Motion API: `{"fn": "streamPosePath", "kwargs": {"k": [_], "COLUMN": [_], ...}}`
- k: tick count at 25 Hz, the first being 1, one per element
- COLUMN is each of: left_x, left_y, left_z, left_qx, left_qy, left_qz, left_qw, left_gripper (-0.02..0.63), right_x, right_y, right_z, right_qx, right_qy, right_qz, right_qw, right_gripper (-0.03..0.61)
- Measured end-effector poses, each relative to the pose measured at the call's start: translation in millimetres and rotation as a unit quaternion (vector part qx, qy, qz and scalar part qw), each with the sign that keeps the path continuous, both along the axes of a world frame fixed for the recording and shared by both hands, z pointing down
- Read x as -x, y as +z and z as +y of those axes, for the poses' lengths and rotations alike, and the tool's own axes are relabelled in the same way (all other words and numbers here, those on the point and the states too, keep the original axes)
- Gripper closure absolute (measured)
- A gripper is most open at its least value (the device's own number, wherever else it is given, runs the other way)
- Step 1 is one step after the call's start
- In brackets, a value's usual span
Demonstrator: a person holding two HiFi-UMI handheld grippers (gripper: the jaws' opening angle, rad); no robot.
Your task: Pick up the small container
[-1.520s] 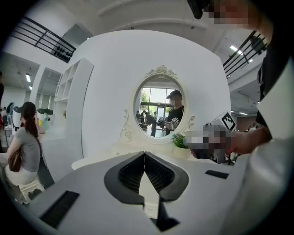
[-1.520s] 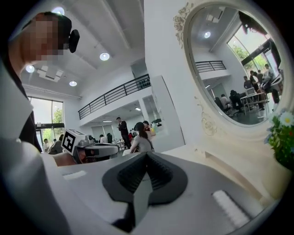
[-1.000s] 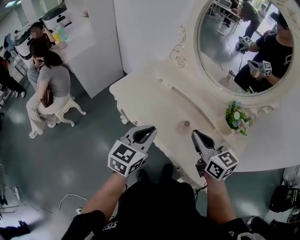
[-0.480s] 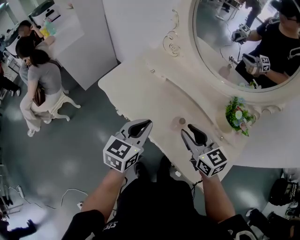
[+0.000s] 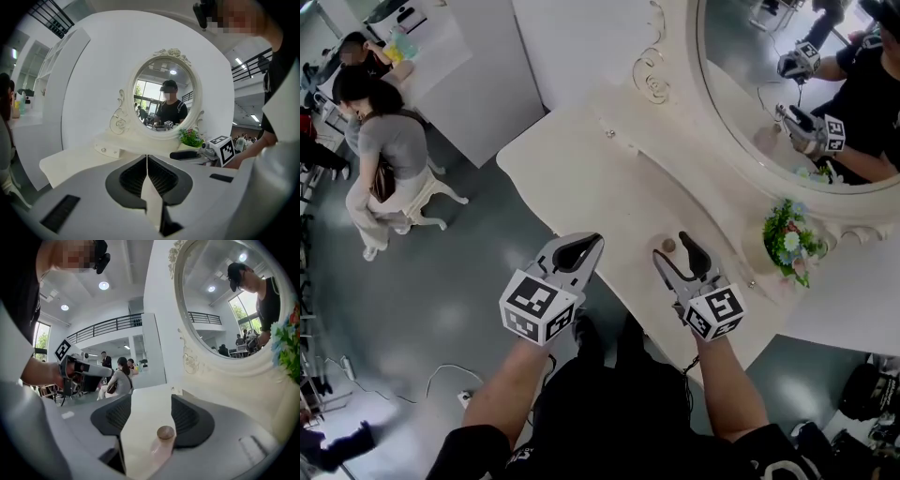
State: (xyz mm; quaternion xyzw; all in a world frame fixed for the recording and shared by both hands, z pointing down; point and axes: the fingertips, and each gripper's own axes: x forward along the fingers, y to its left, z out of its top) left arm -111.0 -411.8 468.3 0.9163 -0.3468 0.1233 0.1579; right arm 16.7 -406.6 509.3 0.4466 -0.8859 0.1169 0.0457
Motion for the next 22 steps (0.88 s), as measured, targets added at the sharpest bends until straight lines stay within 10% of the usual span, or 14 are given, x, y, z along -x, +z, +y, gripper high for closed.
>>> {"fn": "streamPosePath", "kwargs": {"k": [14, 22], "left_x": [6, 14], "left_y": [5, 13], "left_z": [2, 6], "left_qx": [0.014, 0.027], "left_qy": [-0.021, -0.029], "left_qz": [-0.003, -0.009], "left_qw": [0.9997, 0.9992], "left_gripper": [0.607, 0.607], "right_x": [2, 1], "right_y": [75, 93], "right_z": [-26, -31], "right_qx": [0.036, 0.031], "right_qy": [0.004, 0.025], "right_qz": [0.041, 0.062], "right_qw": [0.998, 0.997], "right_gripper": [0.280, 0.382]}}
